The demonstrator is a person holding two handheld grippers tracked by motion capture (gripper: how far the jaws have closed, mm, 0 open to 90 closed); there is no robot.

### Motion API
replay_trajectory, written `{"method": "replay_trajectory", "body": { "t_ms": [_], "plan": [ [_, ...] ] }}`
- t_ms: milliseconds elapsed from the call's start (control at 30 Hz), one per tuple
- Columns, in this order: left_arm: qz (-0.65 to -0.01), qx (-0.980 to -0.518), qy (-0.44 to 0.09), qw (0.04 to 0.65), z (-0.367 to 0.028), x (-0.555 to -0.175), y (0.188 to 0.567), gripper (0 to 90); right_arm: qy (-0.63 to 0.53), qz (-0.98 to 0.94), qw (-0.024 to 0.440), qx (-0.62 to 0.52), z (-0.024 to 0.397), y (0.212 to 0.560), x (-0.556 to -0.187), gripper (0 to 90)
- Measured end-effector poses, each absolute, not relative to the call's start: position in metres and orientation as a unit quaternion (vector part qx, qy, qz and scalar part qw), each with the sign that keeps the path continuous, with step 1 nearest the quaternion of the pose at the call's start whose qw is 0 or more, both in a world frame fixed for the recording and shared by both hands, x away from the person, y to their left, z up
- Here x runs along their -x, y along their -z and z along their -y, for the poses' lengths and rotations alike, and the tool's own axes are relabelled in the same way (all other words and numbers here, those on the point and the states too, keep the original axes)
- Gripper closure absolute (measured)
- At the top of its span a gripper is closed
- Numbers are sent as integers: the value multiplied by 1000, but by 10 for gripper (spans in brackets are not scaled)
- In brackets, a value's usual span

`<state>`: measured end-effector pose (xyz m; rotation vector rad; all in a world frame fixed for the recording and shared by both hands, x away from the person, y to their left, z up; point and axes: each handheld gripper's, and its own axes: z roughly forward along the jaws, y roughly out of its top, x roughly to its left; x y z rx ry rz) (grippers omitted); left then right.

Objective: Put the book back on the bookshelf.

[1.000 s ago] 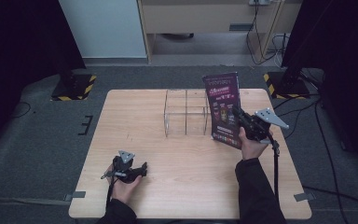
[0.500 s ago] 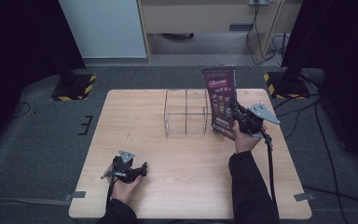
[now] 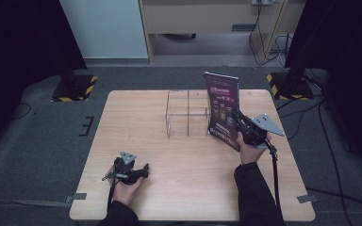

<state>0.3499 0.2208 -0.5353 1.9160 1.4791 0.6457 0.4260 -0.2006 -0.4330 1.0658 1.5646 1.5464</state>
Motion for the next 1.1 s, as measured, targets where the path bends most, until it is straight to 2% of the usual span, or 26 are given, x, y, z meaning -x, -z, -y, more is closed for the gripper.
{"method": "replay_trajectory", "body": {
  "t_ms": [567, 700, 800, 1100],
  "plan": [
    [-561, -727, -245, 312, -221, -350, 535, 176, -568, -630, 317, -424, 218, 440, -406, 748],
    [-561, -727, -245, 312, -221, -350, 535, 175, -554, -641, 312, -430, 218, 442, -400, 765],
    [-561, -727, -245, 311, -221, -350, 535, 175, -552, -651, 290, -432, 221, 442, -395, 791],
    [-562, -726, -245, 312, -221, -350, 535, 175, -543, -655, 286, -441, 218, 432, -391, 797]
  ]
}}
